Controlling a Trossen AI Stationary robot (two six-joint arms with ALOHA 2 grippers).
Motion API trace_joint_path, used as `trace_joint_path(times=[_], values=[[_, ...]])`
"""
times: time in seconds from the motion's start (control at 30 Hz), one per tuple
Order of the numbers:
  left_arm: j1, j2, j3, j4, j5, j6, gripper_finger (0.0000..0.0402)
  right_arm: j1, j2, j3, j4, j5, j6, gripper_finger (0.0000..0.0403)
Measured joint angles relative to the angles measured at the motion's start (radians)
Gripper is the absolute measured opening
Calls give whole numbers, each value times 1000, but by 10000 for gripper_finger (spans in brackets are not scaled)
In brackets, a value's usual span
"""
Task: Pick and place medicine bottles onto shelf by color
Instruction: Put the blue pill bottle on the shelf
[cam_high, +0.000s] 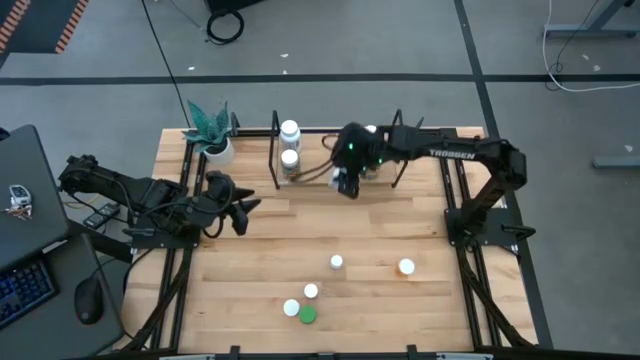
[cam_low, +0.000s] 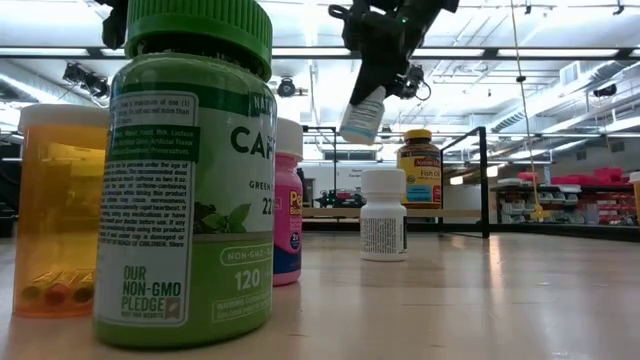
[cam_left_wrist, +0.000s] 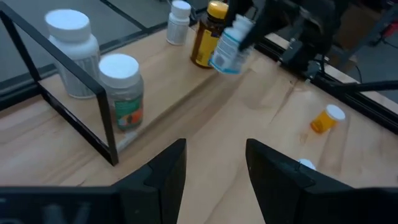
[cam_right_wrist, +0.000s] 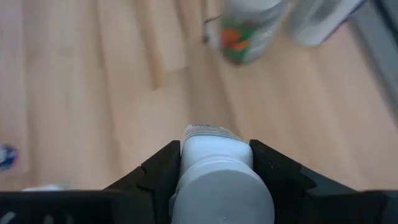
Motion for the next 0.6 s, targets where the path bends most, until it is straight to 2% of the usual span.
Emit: trace_joint_path(times=[0.27,0.6], values=[[0,0,0,0,-46,0,174,-117,30,72,-12,0,-98,182],[0,0,0,-1,-54,-10,174,-219,278,350,-45,-7,-272,182]])
